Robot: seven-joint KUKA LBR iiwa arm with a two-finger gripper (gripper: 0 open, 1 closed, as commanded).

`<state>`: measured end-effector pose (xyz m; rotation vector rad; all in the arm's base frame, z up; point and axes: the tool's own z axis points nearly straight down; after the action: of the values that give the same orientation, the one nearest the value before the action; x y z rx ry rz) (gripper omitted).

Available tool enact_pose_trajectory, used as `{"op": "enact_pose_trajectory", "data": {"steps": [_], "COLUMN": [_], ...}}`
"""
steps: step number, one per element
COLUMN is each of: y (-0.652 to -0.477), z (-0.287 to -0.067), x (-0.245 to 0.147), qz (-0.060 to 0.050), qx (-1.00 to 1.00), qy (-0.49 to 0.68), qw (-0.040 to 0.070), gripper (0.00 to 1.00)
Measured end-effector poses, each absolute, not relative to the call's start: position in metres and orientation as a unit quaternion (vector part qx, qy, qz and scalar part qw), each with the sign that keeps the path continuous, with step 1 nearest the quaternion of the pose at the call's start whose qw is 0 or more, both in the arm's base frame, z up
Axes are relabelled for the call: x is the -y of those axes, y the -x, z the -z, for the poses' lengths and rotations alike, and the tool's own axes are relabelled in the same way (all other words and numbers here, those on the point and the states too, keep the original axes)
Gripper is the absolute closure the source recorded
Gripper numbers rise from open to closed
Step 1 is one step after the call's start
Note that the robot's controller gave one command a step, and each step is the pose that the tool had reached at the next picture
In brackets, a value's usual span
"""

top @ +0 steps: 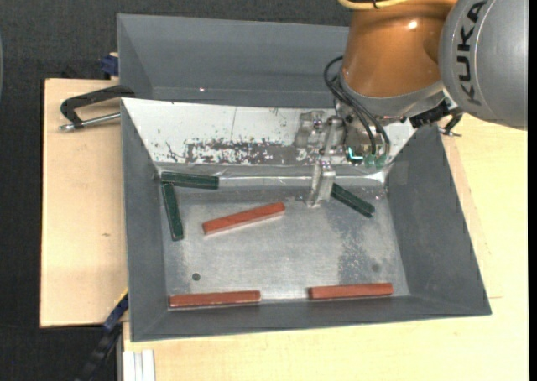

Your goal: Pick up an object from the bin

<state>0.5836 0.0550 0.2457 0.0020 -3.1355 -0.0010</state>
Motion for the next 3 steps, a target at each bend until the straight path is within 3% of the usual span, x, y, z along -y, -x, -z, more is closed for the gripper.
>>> {"op": "enact_pose_trajectory", "data": {"steps": [1,2,3], "y": [-0.585,-0.595,-0.597], "z": [-0.25,-0.204,-0.143], "x": [-0.055,-0.098,-0.09], "qz": [0.001,0.0,0.003], "qx": [1.0,1.0,1.0], "qy": [0.0,-0.009,0.002], "qw": [-0.001,-0.005,-0.002], "gripper": [0.0,0.0,0.0]}}
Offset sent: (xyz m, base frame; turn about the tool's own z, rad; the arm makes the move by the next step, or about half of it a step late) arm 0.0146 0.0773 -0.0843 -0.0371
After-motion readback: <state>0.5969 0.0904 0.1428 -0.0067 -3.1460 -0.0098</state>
